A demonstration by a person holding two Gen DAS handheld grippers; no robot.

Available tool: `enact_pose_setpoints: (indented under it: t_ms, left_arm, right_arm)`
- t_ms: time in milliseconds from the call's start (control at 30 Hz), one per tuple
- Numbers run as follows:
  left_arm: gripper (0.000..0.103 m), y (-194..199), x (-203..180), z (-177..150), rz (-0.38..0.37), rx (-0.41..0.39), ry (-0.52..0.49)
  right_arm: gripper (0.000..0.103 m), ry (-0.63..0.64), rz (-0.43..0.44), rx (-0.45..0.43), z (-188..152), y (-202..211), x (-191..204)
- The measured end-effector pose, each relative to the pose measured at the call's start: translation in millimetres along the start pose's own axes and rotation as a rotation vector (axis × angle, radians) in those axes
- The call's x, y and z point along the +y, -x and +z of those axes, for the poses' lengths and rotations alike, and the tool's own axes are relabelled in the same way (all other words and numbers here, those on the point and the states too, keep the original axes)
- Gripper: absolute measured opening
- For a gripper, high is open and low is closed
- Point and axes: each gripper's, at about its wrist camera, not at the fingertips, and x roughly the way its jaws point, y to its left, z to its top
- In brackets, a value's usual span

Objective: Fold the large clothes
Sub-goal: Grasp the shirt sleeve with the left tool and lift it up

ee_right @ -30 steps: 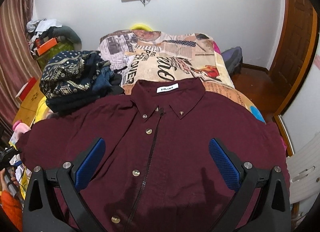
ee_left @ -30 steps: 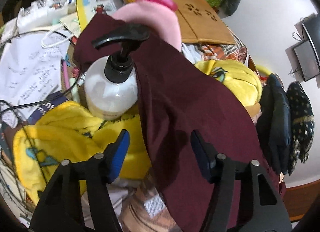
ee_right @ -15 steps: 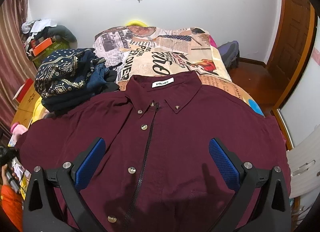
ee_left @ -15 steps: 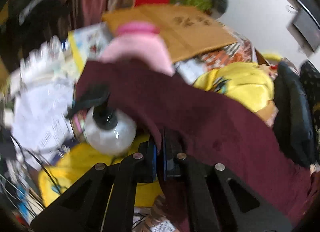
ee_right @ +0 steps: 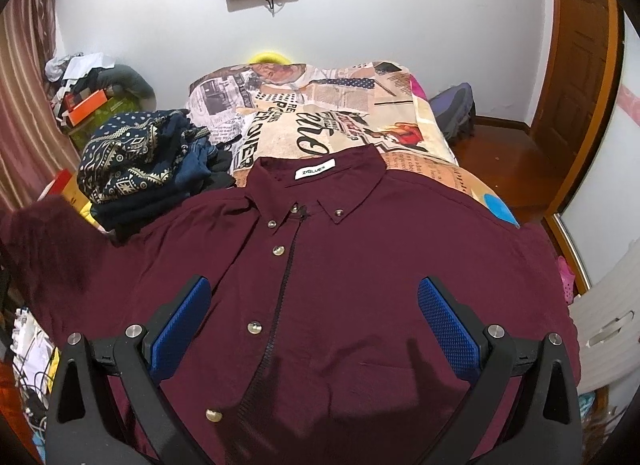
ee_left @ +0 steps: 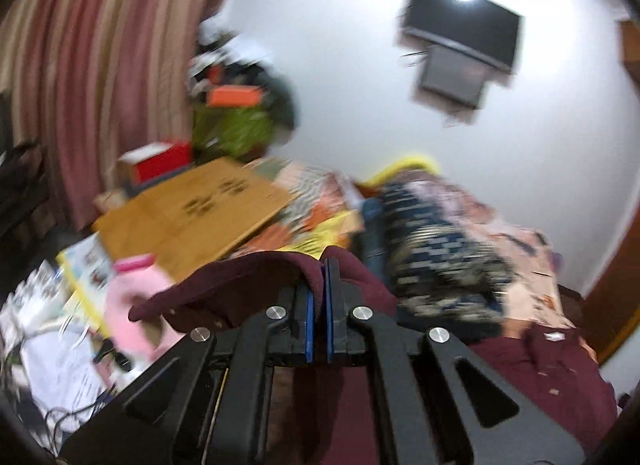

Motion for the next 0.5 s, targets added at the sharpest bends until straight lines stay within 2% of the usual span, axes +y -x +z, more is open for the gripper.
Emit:
enact_pose_setpoints:
  t_ms: [100, 267, 400, 500]
  left_arm:
    - [0.003, 19, -45, 0, -0.107, -0.015, -0.048]
    - [0.003, 34, -119, -9, -0.267, 0.008, -0.132]
    - [0.003, 32, -173, -21, -0.378, 0.061, -0.185]
    - [0.003, 26, -217, -41, -0.457, 0.134, -0.232]
  right_arm:
    - [0.103, -0.003, -0.001, -0.008, -1, 2, -5]
    - [0.103, 0.001, 0.01, -0.023, -4, 6, -13]
    - [0.103, 0.006, 0.017, -0.035, -7, 10, -19]
    - [0.103, 0.008, 0.018, -0.044, -9, 12, -24]
